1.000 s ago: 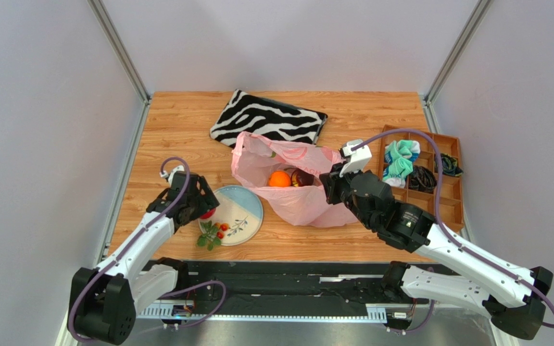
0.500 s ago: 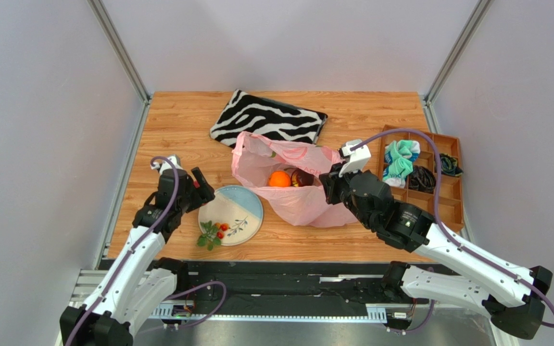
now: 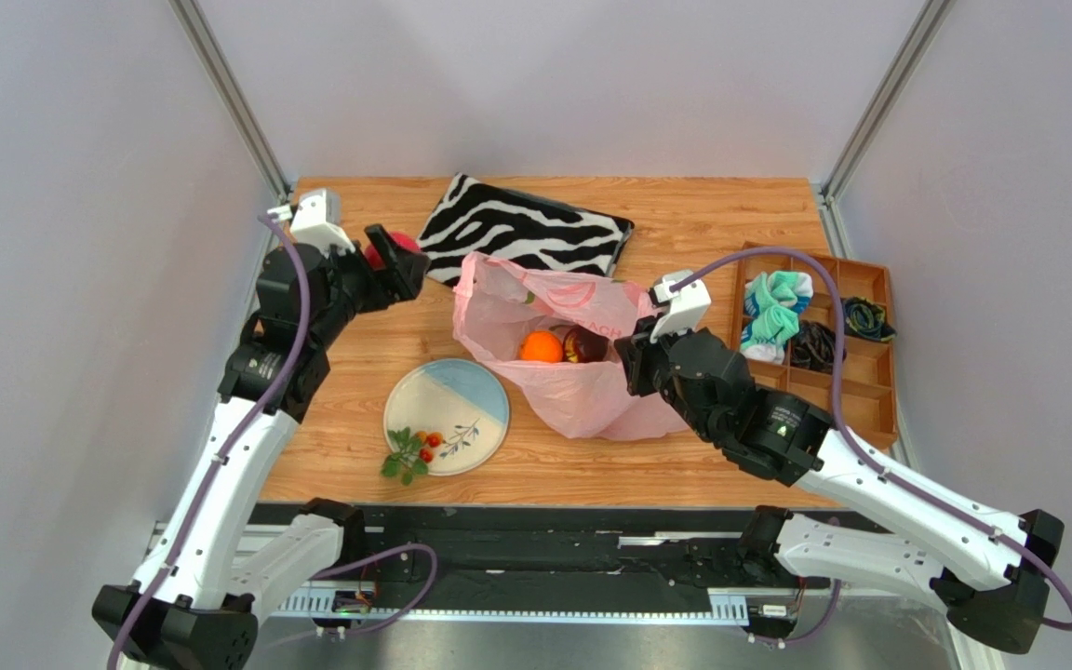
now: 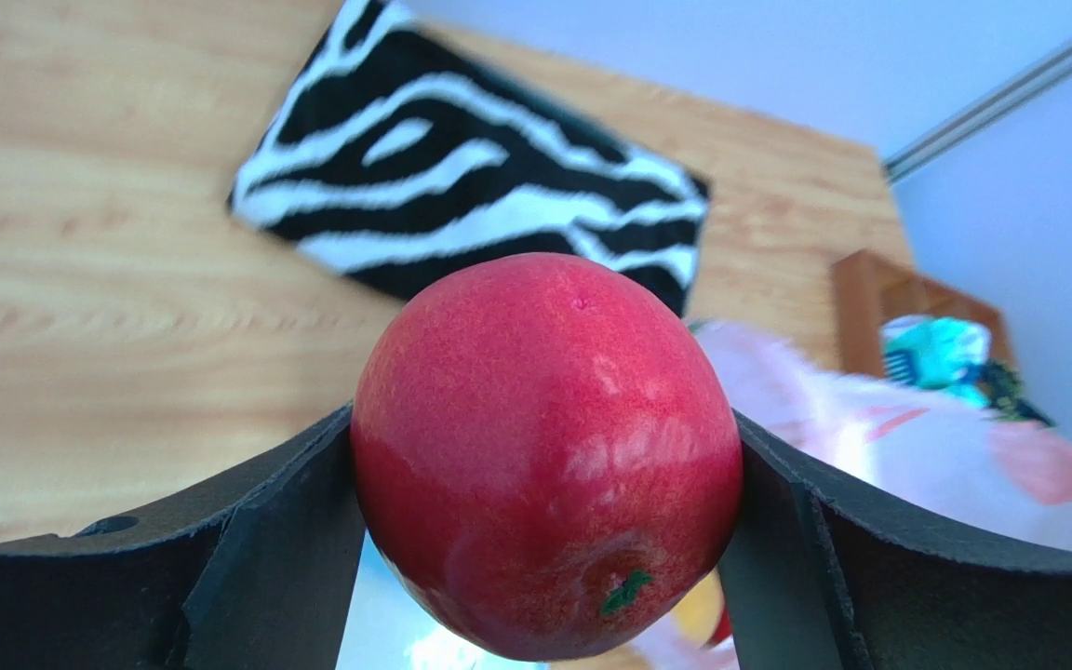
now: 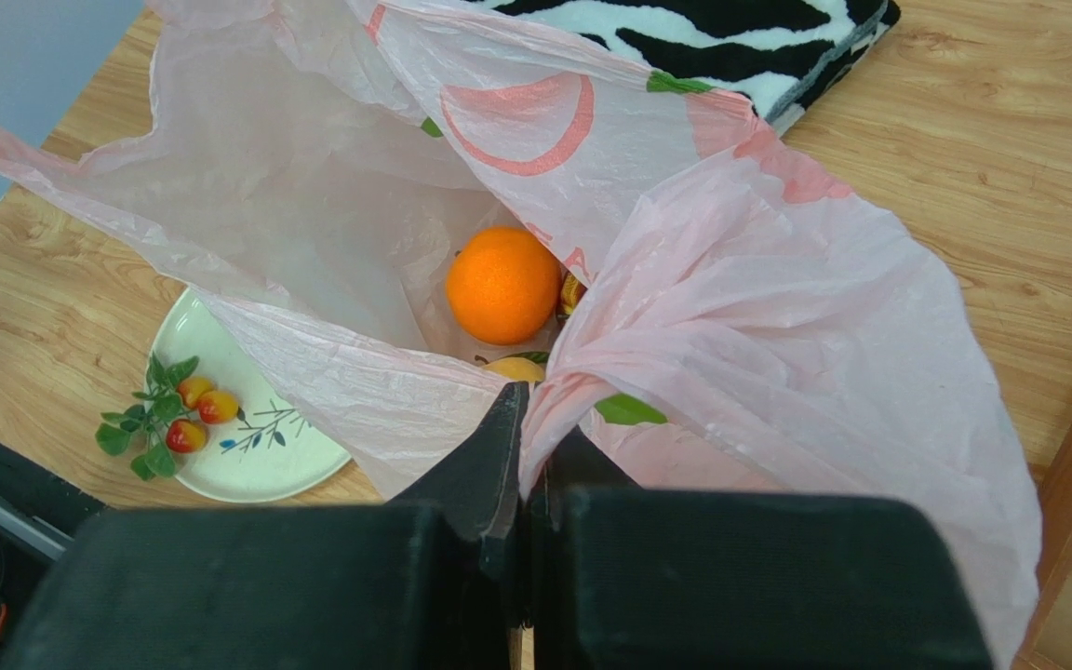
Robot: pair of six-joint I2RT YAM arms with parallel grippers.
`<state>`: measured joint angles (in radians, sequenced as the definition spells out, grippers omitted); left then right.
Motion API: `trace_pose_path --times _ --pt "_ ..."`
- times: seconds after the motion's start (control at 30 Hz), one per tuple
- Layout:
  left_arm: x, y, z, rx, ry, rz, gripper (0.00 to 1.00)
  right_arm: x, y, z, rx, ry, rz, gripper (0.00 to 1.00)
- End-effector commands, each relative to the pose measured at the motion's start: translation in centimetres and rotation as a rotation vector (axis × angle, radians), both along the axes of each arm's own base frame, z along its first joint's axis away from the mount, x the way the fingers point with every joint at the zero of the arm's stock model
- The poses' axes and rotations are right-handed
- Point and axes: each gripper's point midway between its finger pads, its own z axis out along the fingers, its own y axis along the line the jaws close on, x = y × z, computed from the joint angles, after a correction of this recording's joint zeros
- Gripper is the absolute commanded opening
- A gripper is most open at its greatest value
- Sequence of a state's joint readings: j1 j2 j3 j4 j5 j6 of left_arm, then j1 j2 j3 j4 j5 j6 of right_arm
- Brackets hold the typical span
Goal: Place the fruits into the plastic bag
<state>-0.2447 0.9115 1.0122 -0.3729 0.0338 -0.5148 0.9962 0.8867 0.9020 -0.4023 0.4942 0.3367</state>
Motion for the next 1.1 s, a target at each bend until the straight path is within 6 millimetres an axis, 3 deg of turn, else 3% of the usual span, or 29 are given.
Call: trace_pose_path --times 0.0,0.03,0.07,0.1,0.13,0.17,0.2,0.23,0.4,0.47,0.83,1.07 --pt "0.8 -4.0 8.4 -0.043 -0.214 -0.133 0.70 0.3 0.6 2.4 0.071 -0.035 0.000 0.00" --pt "0.5 -4.9 10.6 -0.035 -0.264 -0.163 0.70 0.2 0.7 2.3 0.069 -0.033 0.003 0.00" --pt "0.5 -5.9 11.3 -0.025 -0.277 -0.183 0.70 0.3 0.6 2.3 0.067 -0.032 0.001 0.00" --pt "0.4 -8.2 11.0 -0.013 -0.264 -0.247 0.70 0.3 0.6 2.2 0.066 -0.030 0.001 0.00" --pt "0.1 -9.4 12.4 -0.002 -0.294 -0.286 0.70 0.2 0.6 2.3 0.069 -0.031 0.001 0.00" --pt "-0.2 -10.6 12.5 0.004 -0.289 -0.326 0.70 0.3 0.5 2.2 0.065 -0.032 -0.005 0.00" --pt "-0.5 -13.0 11.7 0.016 -0.263 -0.392 0.70 0.3 0.5 2.2 0.066 -0.031 -0.007 0.00" --pt "-0.8 -14.0 12.4 0.024 -0.276 -0.425 0.70 0.3 0.4 2.3 0.065 -0.032 -0.008 0.00" --pt "-2.5 -19.8 8.3 0.096 -0.178 -0.603 0.70 0.3 -0.2 2.6 0.063 -0.042 -0.023 0.00" --pt "-3.0 -21.0 6.4 0.097 -0.133 -0.660 0.70 0.3 -0.3 2.6 0.064 -0.044 -0.027 0.00" --pt "-4.2 -22.3 -2.5 0.138 0.102 -0.762 0.70 0.4 -0.3 2.6 0.059 -0.043 -0.031 0.00" --pt "-3.3 -19.9 -6.9 0.249 0.235 -0.679 0.70 0.2 -0.8 2.9 0.066 -0.047 -0.040 0.00"
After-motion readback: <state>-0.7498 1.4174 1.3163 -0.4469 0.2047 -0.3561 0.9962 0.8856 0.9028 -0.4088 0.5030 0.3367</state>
